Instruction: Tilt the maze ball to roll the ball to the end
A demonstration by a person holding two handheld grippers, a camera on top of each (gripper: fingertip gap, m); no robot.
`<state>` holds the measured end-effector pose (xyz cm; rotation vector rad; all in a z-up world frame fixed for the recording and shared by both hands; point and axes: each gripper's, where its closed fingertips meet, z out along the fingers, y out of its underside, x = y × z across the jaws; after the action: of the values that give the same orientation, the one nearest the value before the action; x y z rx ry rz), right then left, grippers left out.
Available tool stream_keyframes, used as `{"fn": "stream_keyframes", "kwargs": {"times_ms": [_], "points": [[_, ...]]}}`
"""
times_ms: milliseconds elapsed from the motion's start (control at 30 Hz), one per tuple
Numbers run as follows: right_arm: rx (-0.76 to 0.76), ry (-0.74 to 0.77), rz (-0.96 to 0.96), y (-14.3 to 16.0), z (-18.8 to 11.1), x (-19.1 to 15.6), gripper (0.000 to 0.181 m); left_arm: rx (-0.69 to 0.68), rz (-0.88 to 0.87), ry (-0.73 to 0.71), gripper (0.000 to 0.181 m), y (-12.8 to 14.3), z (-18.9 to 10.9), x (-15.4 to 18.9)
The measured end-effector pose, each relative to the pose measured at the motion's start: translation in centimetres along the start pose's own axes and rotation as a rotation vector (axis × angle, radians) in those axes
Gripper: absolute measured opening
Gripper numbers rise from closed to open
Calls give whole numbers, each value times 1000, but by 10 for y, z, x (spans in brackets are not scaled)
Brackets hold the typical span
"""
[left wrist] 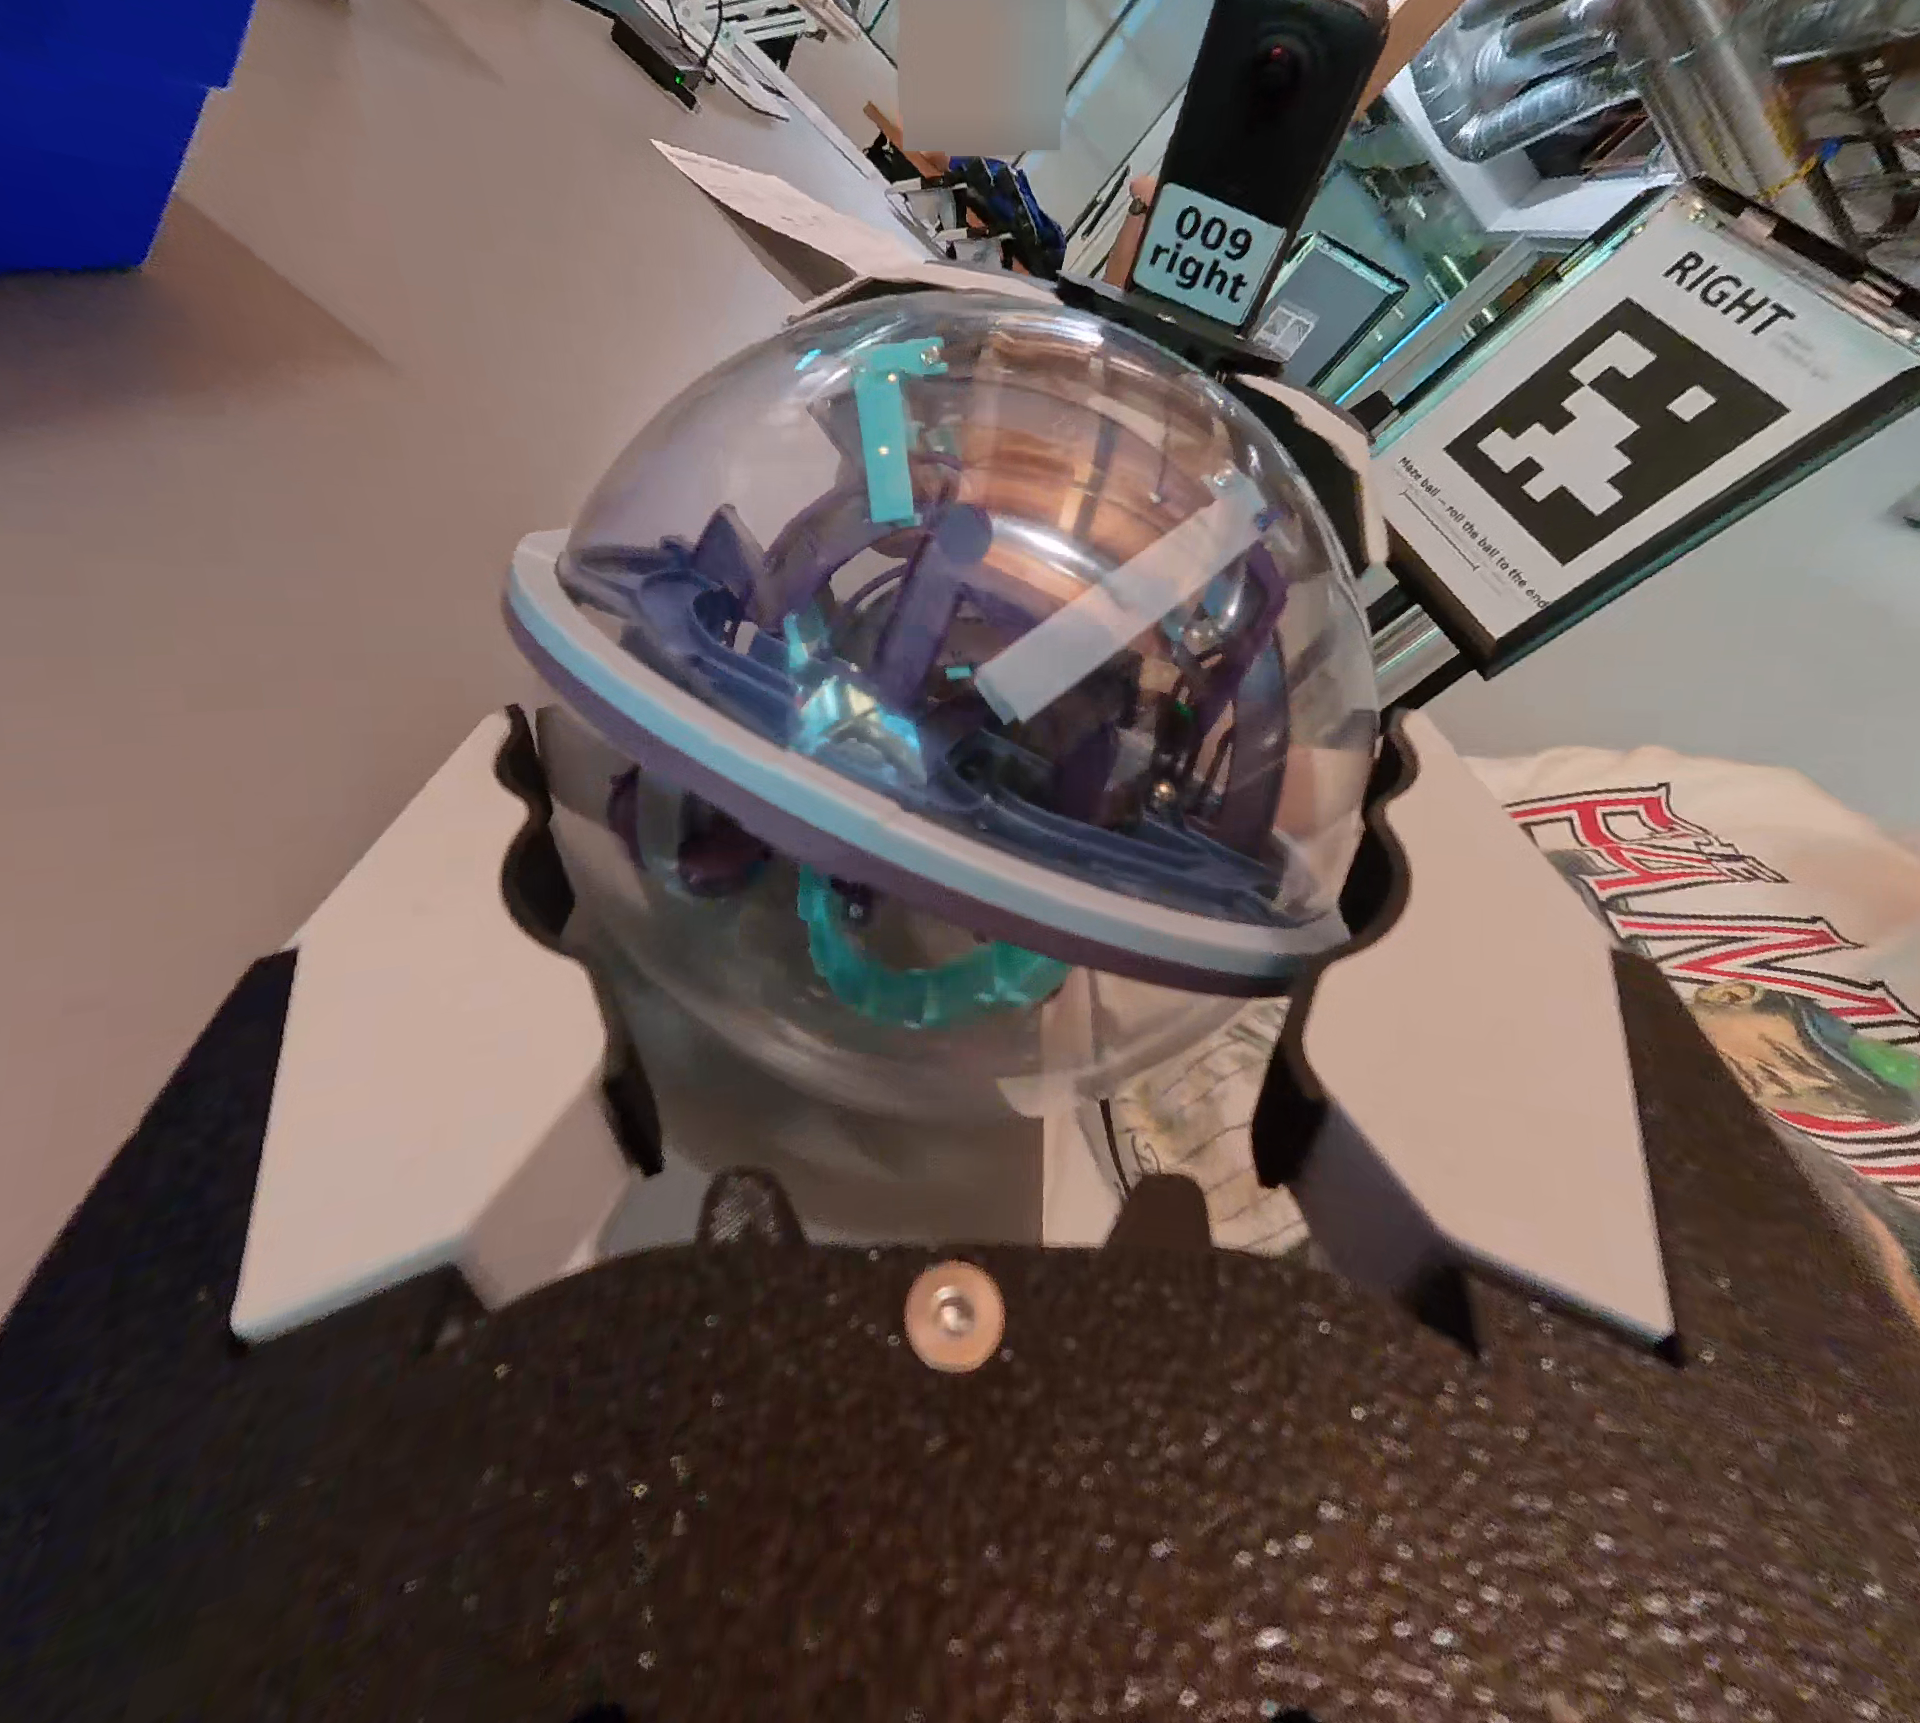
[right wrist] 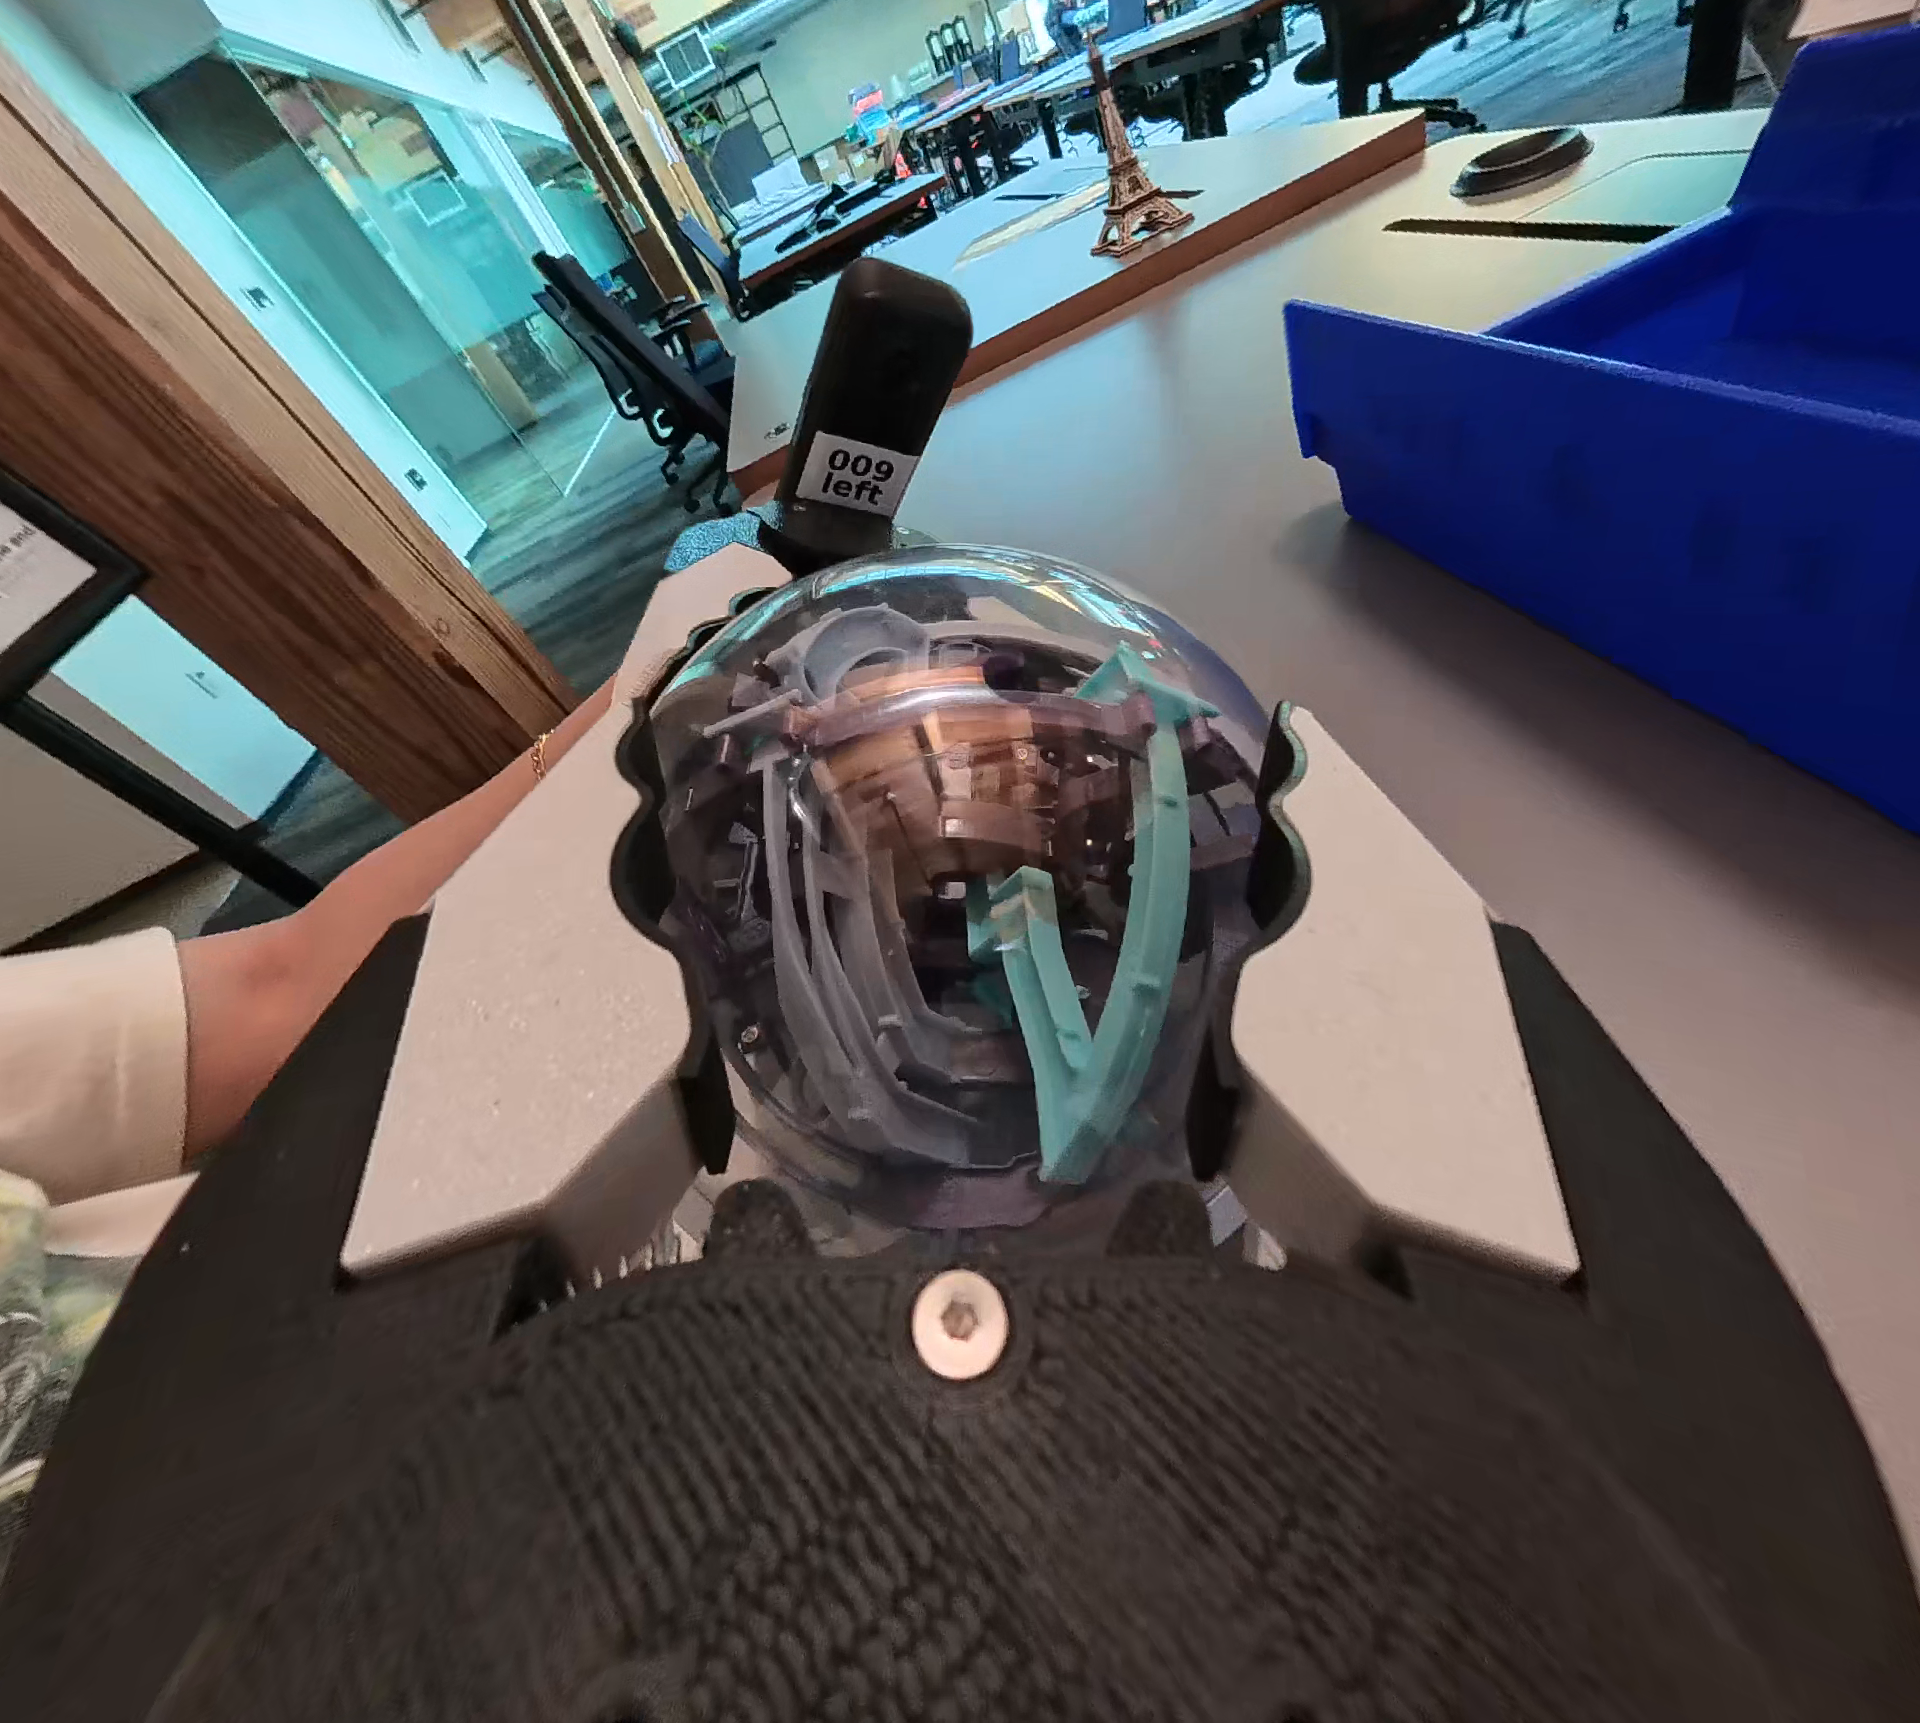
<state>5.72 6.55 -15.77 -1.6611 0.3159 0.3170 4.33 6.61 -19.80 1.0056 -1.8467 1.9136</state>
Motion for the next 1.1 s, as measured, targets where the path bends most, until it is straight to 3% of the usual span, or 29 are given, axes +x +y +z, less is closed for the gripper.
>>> {"fn": "stream_keyframes", "kwargs": {"times_ms": [433, 700, 933, 1100], "points": [[-13, -9, -62, 2, 0, -8, 113, -27, 139, -42, 142, -1, -5, 6], [-45, -41, -339, 9, 2, -27, 119, -139, 301, -103, 144, 13, -4, 10], [-81, -48, -473, 16, 7, -40, 121, -45, 67, -102, 148, -6, 5, 13], [-107, -15, -622, 20, 15, -47, 122, -107, 65, -164, 154, 2, 0, 10]]}}
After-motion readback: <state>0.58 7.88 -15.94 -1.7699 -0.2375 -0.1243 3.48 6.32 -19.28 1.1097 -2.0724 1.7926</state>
